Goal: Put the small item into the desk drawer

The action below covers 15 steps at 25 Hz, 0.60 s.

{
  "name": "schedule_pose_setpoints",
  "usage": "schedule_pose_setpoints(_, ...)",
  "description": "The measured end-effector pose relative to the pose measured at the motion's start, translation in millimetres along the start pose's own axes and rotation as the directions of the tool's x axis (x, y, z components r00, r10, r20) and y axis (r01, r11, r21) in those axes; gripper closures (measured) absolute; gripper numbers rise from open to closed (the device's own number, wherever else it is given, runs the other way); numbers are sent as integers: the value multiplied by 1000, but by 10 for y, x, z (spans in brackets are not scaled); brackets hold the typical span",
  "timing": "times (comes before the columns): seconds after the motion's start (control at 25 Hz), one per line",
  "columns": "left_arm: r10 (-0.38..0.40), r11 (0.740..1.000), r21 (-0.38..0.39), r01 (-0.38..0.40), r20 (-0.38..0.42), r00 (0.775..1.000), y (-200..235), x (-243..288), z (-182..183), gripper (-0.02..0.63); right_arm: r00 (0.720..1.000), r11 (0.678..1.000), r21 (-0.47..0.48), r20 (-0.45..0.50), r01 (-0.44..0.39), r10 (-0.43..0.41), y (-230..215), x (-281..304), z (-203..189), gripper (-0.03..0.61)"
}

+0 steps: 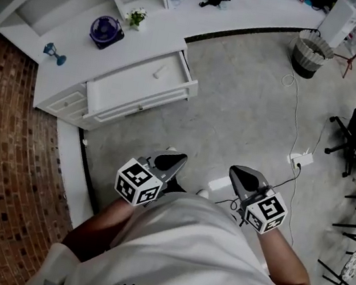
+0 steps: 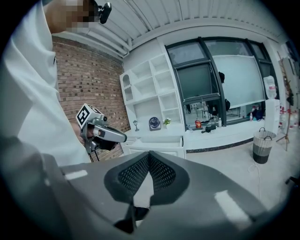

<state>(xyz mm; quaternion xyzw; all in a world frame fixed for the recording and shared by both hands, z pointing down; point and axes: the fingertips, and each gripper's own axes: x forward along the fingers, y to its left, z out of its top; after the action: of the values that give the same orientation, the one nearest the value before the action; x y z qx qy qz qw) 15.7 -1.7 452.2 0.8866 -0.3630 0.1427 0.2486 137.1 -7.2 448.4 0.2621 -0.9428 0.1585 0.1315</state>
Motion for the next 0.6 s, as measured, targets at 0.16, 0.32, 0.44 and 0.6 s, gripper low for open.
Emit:
schedule_pose_setpoints(0.16, -5, 1000, -3, 5, -3, 1000, 5, -1, -19, 607, 1000, 1000, -1, -4, -1, 1, 11, 19, -10, 566)
schedule_pose_setpoints(0.32, -13, 1000, -4, 12, -9, 1000, 9, 12, -31, 607, 1000, 1000, -6, -8, -7, 7, 28, 44, -7, 566)
schedule_pose_setpoints(0.44, -16, 1000, -8, 16, -12, 1000, 25, 12, -39, 607, 1000, 1000, -9, -12, -8, 8, 33, 69, -5, 567)
schedule_pose_setpoints(0.6, -16, 1000, -12, 16, -15, 1000, 57, 9, -50, 607, 1000, 1000, -6, -15, -11, 11, 40, 100, -17, 567)
